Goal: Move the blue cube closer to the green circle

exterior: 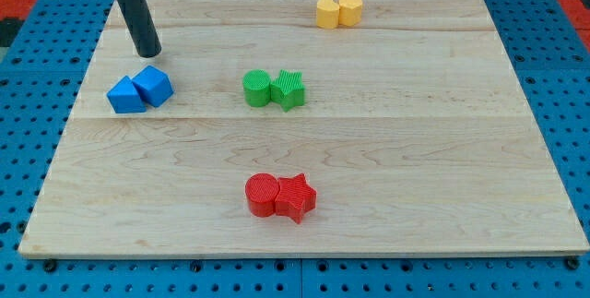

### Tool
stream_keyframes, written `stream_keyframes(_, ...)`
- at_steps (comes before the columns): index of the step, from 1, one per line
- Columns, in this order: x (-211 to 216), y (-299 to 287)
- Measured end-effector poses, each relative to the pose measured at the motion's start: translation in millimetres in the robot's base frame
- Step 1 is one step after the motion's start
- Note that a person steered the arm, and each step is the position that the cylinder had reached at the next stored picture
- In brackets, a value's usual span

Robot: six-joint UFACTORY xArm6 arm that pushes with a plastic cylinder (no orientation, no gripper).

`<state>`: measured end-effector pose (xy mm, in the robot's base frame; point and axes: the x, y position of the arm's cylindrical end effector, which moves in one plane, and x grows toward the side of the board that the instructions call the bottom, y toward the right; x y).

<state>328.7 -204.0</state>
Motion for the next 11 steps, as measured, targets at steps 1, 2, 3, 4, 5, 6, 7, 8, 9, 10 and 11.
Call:
stream_keyframes(1, 0, 0)
stream_keyframes(2, 0, -7)
stream_keyframes(3, 0, -7)
stream_keyframes(4, 0, -8)
stream_keyframes(5, 1, -16)
stream_keyframes(6, 1, -63)
stream_keyframes(7, 1, -98)
stream_keyframes(8, 21, -100)
stream_keyframes(9, 42, -101)
stream_keyframes(10, 52, -43)
stream_keyframes(11, 63, 15)
